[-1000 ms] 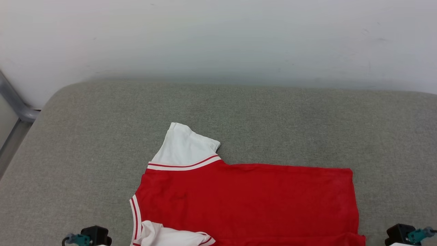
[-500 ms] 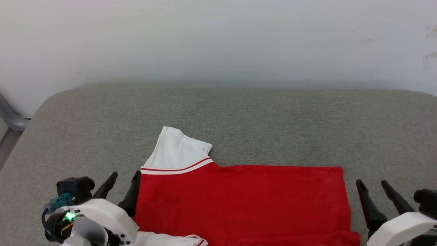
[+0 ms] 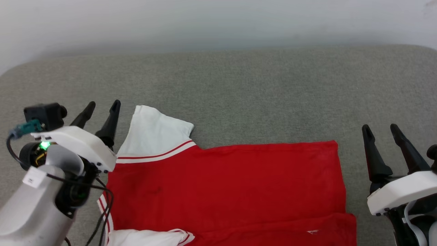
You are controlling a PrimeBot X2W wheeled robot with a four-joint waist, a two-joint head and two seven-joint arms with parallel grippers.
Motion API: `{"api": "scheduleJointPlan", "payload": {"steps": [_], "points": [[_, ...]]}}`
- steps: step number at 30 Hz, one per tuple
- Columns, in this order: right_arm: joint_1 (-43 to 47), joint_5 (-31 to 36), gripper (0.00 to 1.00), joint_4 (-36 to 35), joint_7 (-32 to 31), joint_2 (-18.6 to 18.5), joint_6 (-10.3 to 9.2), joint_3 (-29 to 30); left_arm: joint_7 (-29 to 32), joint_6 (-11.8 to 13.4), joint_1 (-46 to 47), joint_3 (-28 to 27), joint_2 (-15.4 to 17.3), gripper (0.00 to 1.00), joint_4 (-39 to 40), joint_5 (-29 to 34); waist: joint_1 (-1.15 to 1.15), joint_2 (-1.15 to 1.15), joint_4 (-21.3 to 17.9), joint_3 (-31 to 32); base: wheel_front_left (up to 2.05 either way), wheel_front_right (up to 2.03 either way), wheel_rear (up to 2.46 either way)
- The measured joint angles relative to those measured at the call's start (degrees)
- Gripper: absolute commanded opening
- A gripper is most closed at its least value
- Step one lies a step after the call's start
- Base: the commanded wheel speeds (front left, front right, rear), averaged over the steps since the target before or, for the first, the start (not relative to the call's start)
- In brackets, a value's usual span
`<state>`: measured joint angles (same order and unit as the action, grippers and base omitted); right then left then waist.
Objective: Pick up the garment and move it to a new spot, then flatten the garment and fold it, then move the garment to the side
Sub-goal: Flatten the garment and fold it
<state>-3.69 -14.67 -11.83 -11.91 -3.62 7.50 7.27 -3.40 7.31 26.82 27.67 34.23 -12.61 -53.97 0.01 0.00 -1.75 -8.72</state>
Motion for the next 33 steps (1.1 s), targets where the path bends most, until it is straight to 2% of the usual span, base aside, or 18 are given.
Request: {"api": "scheduleJointPlan", "payload": {"steps": [5, 12, 24, 25, 26, 27, 30, 33], "points": [[-0.9, -0.2, 1.00, 0.9, -0.2, 0.3, 0.00, -0.3, 12.9, -4.8, 6.1, 0.8, 2.5, 1.00, -7.7, -5.5, 0.00, 0.00, -2.9, -3.0, 0.00, 0.00, 0.00], [-1.4, -1.1, 1.00, 2.4, 0.9, 0.5, 0.00, -0.6, 29.6, -8.5, 13.6, 2.7, 5.7, 1.00, -14.3, -9.9, 0.00, 0.00, -6.4, -7.2, 0.00, 0.00, 0.00], [-3.0, -4.5, 1.00, 5.9, 4.4, 0.6, 0.00, -2.2, 41.5, -11.4, 20.9, 5.9, 7.0, 0.98, -23.3, -10.4, -0.01, 0.00, -11.1, -13.4, 0.00, 0.00, 0.00], [-3.2, -4.6, 1.00, 6.2, 4.4, 0.6, 0.00, -2.2, 43.1, -11.4, 21.5, 6.3, 7.0, 0.56, -23.9, -10.5, -0.01, 0.00, -11.4, -13.7, 0.00, 0.00, 0.00], [-3.2, -4.8, 1.00, 6.5, 4.4, 0.6, 0.00, -2.2, 44.4, -11.4, 22.0, 6.4, 6.9, 0.33, -24.5, -11.0, -0.01, 0.00, -11.7, -14.0, 0.00, 0.00, 0.00], [-3.2, -5.2, 1.00, 6.8, 4.3, 0.6, 0.00, -2.1, 45.4, -11.3, 22.4, 6.6, 6.8, 0.00, -25.1, -11.2, -0.02, 0.00, -11.8, -14.2, 0.00, 0.00, 0.00], [-3.4, -6.3, 1.00, 7.6, 2.7, 0.6, 0.00, -2.5, 46.8, -11.3, 23.2, 6.6, 6.5, 0.00, -26.5, -11.8, -0.02, 0.00, -12.0, -14.5, 0.00, 0.00, 0.00], [-4.6, -7.4, 1.00, 8.6, -0.2, 0.6, 0.00, -3.1, 45.5, -11.6, 23.4, 6.7, 5.2, 0.00, -27.6, -11.7, -0.02, 0.00, -11.9, -14.2, 0.00, 0.00, 0.00]]}}
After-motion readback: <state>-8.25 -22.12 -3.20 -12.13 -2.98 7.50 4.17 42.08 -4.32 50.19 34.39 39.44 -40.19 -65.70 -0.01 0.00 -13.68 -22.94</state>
